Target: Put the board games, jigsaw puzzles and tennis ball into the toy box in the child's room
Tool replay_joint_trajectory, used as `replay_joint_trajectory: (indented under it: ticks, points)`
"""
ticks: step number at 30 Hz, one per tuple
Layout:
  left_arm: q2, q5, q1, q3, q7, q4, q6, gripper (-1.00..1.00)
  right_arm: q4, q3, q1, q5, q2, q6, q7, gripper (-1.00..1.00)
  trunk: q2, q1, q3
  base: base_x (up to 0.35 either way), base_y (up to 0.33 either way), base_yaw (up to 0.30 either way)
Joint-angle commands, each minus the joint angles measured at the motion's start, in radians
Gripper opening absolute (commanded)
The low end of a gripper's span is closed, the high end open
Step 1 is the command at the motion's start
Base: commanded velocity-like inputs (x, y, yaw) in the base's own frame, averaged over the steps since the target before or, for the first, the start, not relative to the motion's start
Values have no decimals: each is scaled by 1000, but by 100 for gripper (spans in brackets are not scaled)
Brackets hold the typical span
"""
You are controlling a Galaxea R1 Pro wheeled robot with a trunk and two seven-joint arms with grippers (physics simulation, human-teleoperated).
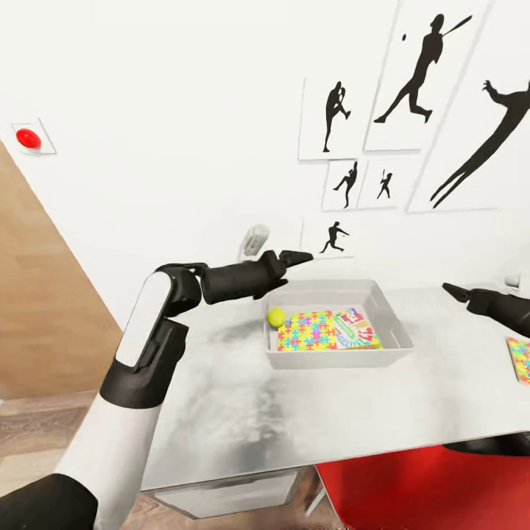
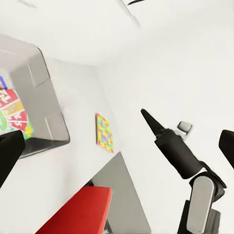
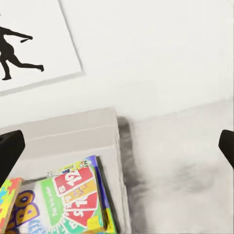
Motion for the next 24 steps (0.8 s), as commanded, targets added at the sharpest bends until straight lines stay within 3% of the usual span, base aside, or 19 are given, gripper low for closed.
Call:
replay_joint_trajectory:
  ticks: [1,3,6,11,15,17,24]
  points:
    - [-5,6,-10,-9,23,0,-4,100,0,-10,-1,-9,-5,10,-5,100,-2,1,-2,-1,-1,-292]
    - [-11,5,-21,-19,41,0,-19,100,1,-18,-2,-8,-10,12,-9,100,-2,1,-2,0,0,-293]
    - [-25,5,-78,-70,100,3,-62,100,21,-23,-6,-7,-12,13,-36,100,-2,1,-2,0,0,-293]
    - [-29,3,-121,-149,154,23,-151,100,33,-22,-14,-9,-11,20,-69,100,-2,1,-2,0,0,-293]
    - [-30,-4,-135,-192,171,55,-178,100,37,-24,-29,-12,-12,71,-76,100,-2,1,-2,0,0,-293]
    - [-30,-7,-144,-232,176,89,-191,100,38,-24,-40,-12,-12,114,-78,100,-2,1,-2,0,0,-294]
    - [-29,-10,-124,-311,188,95,-213,100,32,-17,-38,-8,-10,136,-77,100,-2,1,-2,0,0,-294]
